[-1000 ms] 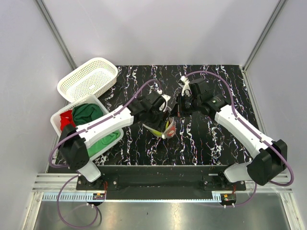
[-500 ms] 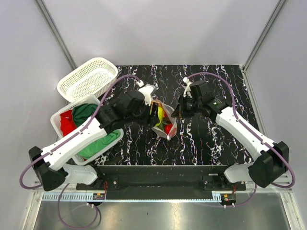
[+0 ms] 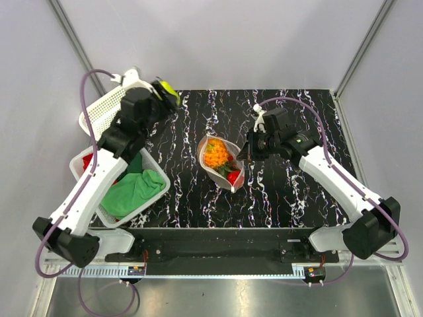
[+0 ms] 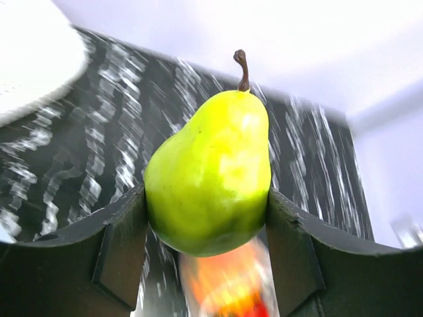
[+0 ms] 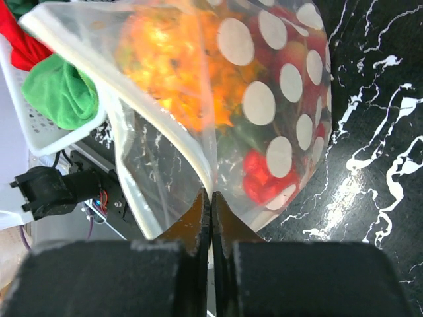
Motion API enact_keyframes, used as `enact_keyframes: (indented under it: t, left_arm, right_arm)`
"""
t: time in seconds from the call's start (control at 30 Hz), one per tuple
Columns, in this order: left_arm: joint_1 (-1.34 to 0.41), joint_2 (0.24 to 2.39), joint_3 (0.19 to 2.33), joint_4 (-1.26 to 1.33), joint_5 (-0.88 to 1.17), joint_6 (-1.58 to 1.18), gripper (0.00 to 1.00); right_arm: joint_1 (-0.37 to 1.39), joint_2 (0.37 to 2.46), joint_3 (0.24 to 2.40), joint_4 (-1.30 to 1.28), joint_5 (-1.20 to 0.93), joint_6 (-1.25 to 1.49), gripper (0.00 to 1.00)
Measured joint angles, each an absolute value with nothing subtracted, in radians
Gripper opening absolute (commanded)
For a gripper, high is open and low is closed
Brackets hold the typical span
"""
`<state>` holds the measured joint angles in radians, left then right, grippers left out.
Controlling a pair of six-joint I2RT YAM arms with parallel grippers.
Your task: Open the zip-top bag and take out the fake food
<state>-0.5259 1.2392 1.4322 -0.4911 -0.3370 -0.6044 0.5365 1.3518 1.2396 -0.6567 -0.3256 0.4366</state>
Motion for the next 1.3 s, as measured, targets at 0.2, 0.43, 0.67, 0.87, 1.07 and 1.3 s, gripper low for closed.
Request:
enact_keyframes:
  t: [0.2,0.43,0.67,0.87,1.07,1.3]
  left_arm:
    - [-0.262,1.394,1.425,-0.317,-0.355,-0.713,0.00]
    - [-0.047,1.718,1.463,-0.160,-0.291,-0.917,0.00]
    - [0.114,2.055,1.686,-0.077,-0.150,-1.104,0.07]
    - [0.161,2.254,1.842,-0.081,-0.020,-1.200,0.51]
    - [0.162,2.283,1.844,-0.095,0.036,-1.212,0.89]
    - [0.160,2.281,1.841,-0.097,0.062,-1.156,0.99]
  right_arm:
    - [0.537,1.313,1.274,-0.697,-0.323,0.426,0.00]
    - [0.537,1.309,1.317,-0.744,-0.300,0.386,0.00]
    - [0.537,1.346,1.388,-0.768,-0.279,0.359,0.00]
    - [0.537,1.377,1.424,-0.793,-0.255,0.360,0.00]
    - [0.537,1.409,1.439,-0.799,-0.251,0.387,0.00]
    - [0.537,1.415,1.406,-0.786,-0.252,0.421,0.00]
